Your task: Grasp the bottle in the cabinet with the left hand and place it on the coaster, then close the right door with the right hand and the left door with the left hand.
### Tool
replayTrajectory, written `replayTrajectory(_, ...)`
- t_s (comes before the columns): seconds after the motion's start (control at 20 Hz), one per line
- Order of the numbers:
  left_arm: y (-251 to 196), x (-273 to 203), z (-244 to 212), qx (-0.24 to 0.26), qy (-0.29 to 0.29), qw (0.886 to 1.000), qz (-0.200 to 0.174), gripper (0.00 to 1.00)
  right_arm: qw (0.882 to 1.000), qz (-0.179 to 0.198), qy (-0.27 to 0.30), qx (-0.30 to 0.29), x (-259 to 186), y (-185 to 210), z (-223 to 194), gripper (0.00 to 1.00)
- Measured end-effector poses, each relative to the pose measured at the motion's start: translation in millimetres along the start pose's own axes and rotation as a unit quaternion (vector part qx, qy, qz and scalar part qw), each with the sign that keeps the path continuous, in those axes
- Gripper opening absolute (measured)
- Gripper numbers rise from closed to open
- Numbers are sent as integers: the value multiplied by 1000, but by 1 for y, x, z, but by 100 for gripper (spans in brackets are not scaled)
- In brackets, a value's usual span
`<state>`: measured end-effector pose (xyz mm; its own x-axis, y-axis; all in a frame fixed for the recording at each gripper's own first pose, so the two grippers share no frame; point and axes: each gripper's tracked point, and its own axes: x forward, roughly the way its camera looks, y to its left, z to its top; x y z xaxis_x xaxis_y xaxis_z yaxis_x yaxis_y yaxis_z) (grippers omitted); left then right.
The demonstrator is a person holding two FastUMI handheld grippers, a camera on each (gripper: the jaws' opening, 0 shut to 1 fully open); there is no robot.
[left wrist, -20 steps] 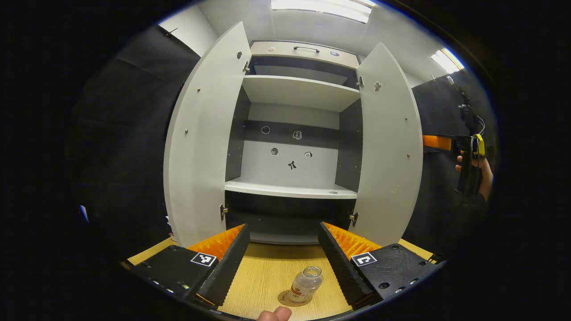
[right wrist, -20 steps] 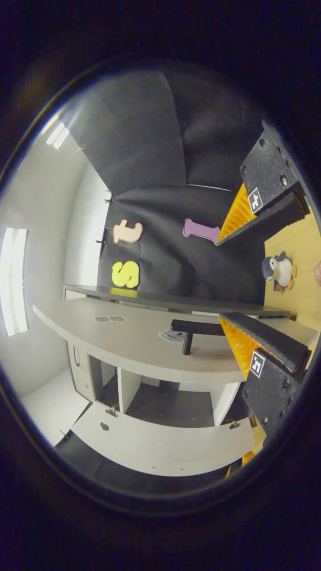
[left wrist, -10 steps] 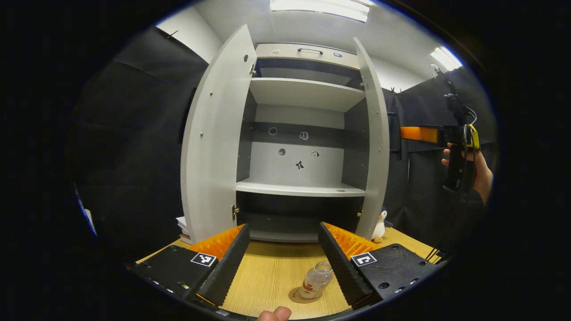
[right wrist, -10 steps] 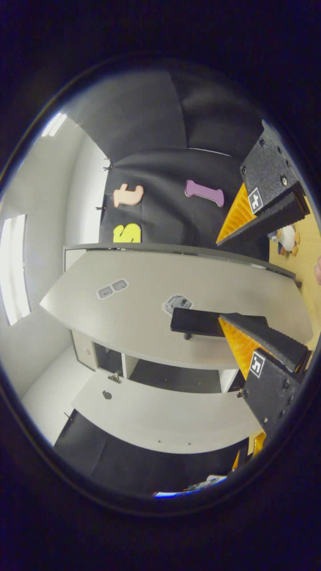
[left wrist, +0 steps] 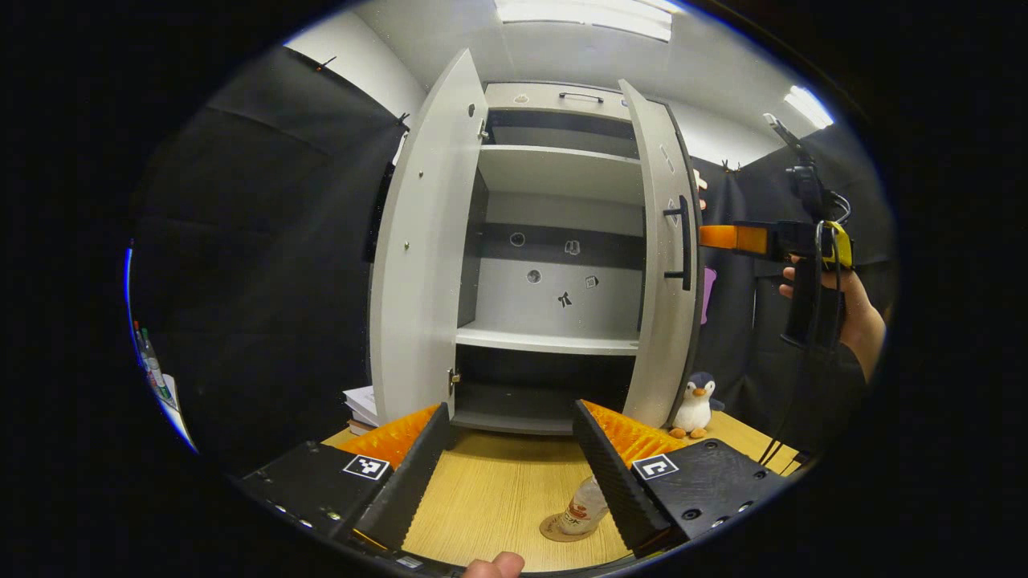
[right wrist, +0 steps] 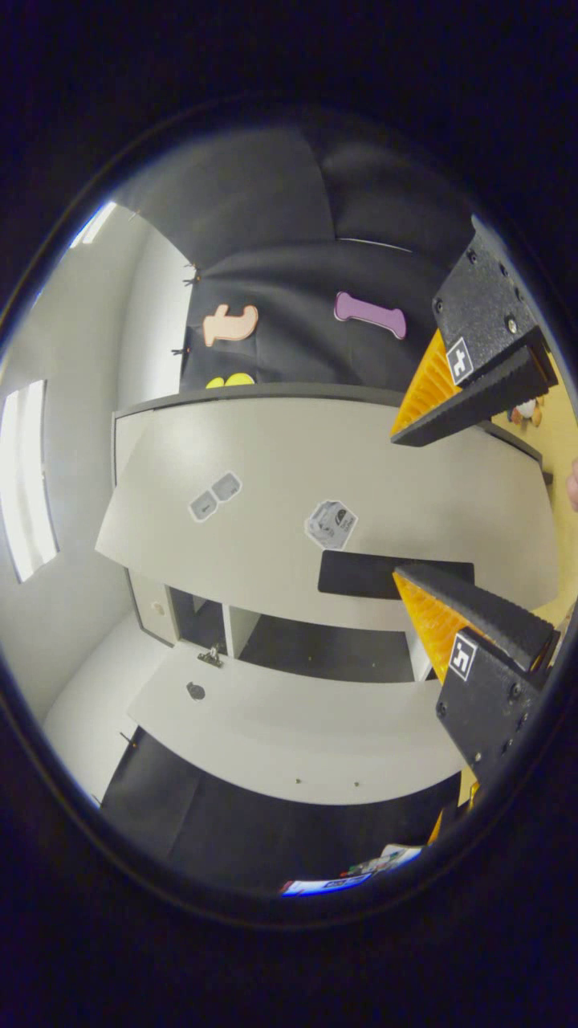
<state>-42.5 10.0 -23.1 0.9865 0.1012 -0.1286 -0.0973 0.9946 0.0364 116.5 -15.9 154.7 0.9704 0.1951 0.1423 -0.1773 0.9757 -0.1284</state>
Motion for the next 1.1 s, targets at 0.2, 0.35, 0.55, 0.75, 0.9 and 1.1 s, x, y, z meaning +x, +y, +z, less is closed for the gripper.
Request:
replayTrajectory(0.2, 1, 2, 5, -4, -7, 1000, -4, 94, 1000, -23, -10, -11, -41, 1, -3, 96)
replayTrajectory(0.35, -5, 3, 4, -2, -4, 1000, -11, 94, 999, -39, -7, -4, -75, 9, -23, 96)
replayTrajectory(0.55, -14, 3, 4, 7, -5, 1000, -24, 94, 998, -63, 10, 9, -118, 19, -64, 96)
replayTrajectory(0.75, -24, 5, 3, 4, -3, 999, -36, 94, 994, -88, 50, 34, -148, 20, -110, 96)
replayTrajectory(0.9, -30, 7, 1, 0, 1, 999, -42, 94, 991, -100, 69, 54, -160, 18, -132, 94)
replayTrajectory(1.1, -28, 3, 20, -22, -20, 999, -45, 94, 990, -101, 85, 57, -160, 18, -143, 97)
